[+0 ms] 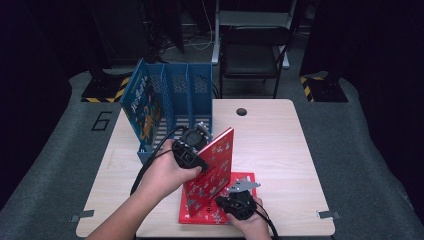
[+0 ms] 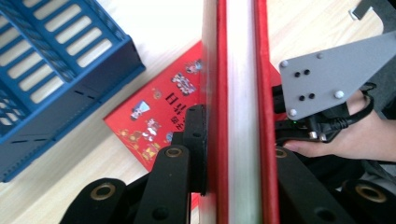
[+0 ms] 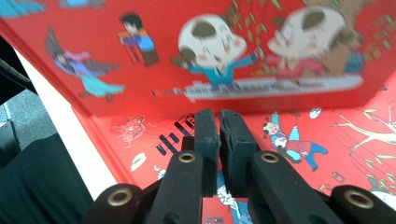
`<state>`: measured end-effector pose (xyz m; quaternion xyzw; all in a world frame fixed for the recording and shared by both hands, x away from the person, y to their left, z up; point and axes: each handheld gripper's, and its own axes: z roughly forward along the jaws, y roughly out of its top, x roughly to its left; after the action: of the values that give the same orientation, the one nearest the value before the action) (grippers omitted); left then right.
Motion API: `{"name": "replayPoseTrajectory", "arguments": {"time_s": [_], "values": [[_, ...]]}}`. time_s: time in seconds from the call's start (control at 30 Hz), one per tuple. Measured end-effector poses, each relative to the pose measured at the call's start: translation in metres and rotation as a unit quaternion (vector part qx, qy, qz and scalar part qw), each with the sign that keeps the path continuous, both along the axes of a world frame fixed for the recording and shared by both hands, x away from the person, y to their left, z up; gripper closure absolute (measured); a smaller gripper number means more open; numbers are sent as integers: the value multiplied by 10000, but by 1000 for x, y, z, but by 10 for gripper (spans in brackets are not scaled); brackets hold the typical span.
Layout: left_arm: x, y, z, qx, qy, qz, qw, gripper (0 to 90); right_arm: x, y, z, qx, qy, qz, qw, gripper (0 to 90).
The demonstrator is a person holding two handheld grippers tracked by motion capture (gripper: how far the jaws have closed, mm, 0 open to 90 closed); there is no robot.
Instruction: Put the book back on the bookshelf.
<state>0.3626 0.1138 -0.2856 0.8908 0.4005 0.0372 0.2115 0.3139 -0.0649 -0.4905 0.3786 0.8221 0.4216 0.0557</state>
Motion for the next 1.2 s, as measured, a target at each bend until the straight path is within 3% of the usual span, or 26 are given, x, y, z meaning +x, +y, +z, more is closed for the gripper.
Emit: {"name": "replayPoseTrajectory", "arguments": {"time_s": [0.47, 0.73, 0.87, 1.2], "values": [[4, 10, 16, 30, -70, 93, 9999, 795, 2, -10, 3, 66, 90, -87, 9999, 827], [9, 20, 26, -9, -113, 239, 9996, 795, 2, -17, 4, -9, 29, -157, 9999, 811], [12, 25, 30, -1, -104, 315, 9995, 795, 2, -21, 5, -25, 63, -94, 9999, 801], [21, 38, 36, 2, -115, 536, 9985, 795, 1, -32, 0, -3, 190, -232, 9995, 780]]}}
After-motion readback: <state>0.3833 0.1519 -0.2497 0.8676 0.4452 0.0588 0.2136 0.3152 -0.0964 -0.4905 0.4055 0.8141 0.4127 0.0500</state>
